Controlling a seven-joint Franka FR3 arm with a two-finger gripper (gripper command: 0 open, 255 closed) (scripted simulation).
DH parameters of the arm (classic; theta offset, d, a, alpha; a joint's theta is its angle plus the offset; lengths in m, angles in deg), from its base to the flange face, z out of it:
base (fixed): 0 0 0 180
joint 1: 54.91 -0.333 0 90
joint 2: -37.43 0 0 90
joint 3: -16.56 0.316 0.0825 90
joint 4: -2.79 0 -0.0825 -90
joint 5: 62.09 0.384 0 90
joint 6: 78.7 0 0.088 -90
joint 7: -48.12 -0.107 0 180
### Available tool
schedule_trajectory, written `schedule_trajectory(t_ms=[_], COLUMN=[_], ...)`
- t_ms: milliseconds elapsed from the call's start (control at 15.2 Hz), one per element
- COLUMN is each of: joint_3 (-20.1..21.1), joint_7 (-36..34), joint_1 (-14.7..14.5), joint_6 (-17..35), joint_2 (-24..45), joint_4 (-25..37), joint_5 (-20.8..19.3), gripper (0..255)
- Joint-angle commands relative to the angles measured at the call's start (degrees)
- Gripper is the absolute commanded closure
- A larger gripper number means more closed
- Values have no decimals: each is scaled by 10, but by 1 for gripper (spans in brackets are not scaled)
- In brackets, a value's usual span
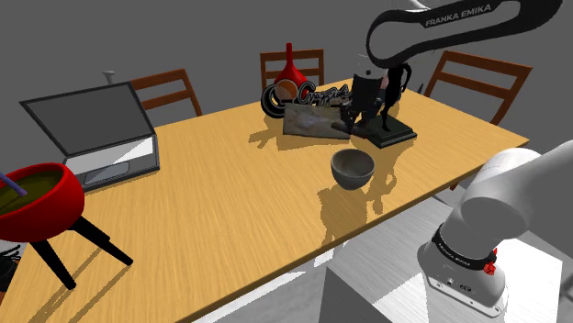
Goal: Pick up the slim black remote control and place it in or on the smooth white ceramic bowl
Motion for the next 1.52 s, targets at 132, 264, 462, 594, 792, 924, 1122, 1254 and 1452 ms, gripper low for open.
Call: schedule_trajectory(t_ms=[132, 264, 462, 594, 792, 924, 1122, 1254, 1452], joint_3=[35, 54, 55, 56, 57, 58, 59, 59, 59], joint_7=[-43, -65, -63, -61, -59, -58, -57, -57, -57], joint_1=[-20, -32, -33, -33, -34, -35, -35, -35, -35], joint_6=[-20, -31, -6, 11, 37, 54, 67, 67, 67], joint_2=[-82, -117, -113, -110, -104, -99, -95, -95, -95], joint_4=[-59, -81, -102, -116, -136, -148, -157, -157, -157], joint_5=[21, 35, 37, 38, 41, 42, 43, 43, 43], gripper=[255, 255, 255, 255, 255, 255, 255, 255, 255])
